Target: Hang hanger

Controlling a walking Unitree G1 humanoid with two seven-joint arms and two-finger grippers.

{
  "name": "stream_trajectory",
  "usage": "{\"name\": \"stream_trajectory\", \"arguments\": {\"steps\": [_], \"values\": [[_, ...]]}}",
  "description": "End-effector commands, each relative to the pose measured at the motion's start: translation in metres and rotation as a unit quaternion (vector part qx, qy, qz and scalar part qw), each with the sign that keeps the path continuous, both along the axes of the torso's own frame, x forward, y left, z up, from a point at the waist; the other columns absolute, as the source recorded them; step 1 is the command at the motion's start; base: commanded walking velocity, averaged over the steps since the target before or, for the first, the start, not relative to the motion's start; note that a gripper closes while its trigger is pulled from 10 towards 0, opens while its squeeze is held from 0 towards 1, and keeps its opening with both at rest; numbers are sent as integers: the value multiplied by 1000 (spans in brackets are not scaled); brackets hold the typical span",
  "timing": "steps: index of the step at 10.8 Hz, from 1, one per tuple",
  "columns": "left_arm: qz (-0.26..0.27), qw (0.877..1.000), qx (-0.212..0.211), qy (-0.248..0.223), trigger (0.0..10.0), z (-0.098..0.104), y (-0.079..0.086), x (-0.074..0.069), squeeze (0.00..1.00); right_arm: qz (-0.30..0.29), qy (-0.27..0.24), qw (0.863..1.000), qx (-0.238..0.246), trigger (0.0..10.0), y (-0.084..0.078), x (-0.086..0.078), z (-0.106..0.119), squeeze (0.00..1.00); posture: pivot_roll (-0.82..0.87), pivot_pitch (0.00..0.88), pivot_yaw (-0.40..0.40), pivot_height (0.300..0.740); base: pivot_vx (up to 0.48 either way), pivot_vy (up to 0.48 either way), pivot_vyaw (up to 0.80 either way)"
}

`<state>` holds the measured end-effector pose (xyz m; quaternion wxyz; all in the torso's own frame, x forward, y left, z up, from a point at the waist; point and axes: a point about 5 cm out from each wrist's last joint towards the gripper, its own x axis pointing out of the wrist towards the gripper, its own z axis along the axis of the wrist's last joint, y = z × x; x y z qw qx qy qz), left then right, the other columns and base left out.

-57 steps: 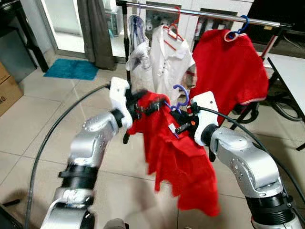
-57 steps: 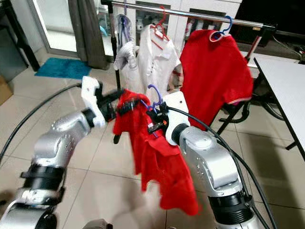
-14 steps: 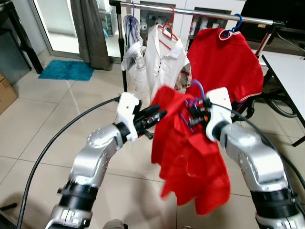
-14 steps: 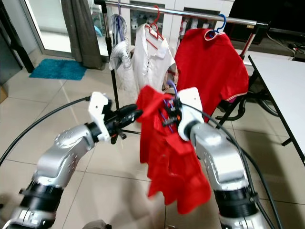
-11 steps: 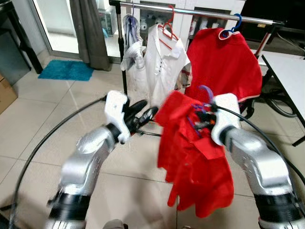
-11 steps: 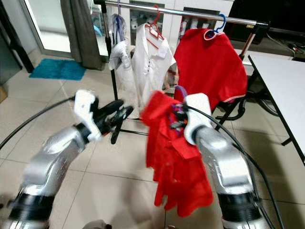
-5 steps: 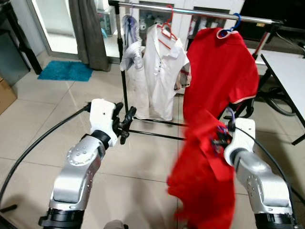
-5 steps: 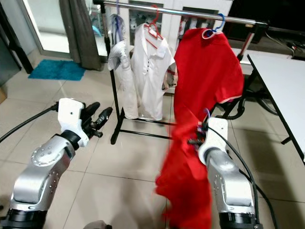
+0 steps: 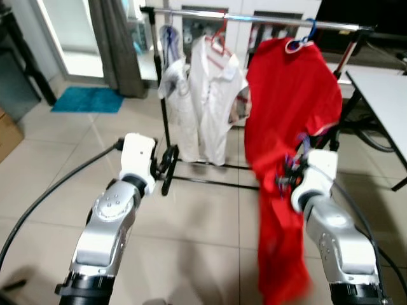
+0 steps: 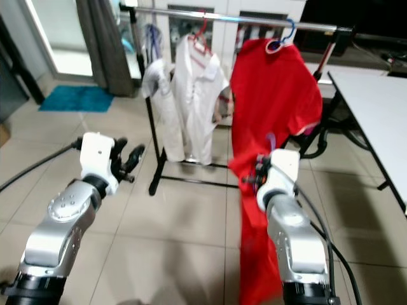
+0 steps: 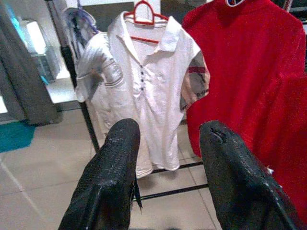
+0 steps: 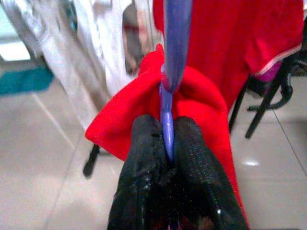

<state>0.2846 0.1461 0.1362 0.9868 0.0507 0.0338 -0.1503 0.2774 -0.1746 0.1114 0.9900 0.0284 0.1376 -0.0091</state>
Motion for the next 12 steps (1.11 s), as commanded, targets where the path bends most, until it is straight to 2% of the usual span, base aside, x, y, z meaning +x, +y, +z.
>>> {"name": "stream_trajectory", "arguments": {"steps": [1,3,4,5,6,8,9,12], "values": [[5,1000,-3,3,10000,-2,1,-2,0,-8,-31,999,9,10000,-2,2,12,0,65,0,-13,740,289,0,0],[1,1000,-1,-6,10000,2,-6,6,0,-33,-31,999,2,10000,-10,10,13,0,78,0,-16,740,311,0,0],[-15,1000,4,-12,10000,4,-8,4,0,-37,-37,999,7,10000,-12,12,15,0,78,0,-16,740,311,0,0],[7,1000,-7,-4,10000,0,0,2,0,-38,-46,998,-5,10000,-12,11,16,0,74,0,-27,740,311,0,0],[8,1000,-5,-6,10000,0,1,3,0,-37,-51,998,0,10000,-11,10,19,0,75,0,-31,740,315,0,0],[-12,1000,2,-12,10000,6,-6,8,0,-36,-52,998,6,10000,-13,11,21,0,76,0,-13,740,321,0,0],[-16,1000,11,-9,10000,1,-5,3,0,-44,-45,998,3,10000,-14,8,15,0,69,0,-20,740,322,0,-800],[-20,1000,0,-8,10000,3,-7,7,0,-42,-48,998,-5,10000,-17,9,18,0,63,0,5,740,326,0,0]]}}
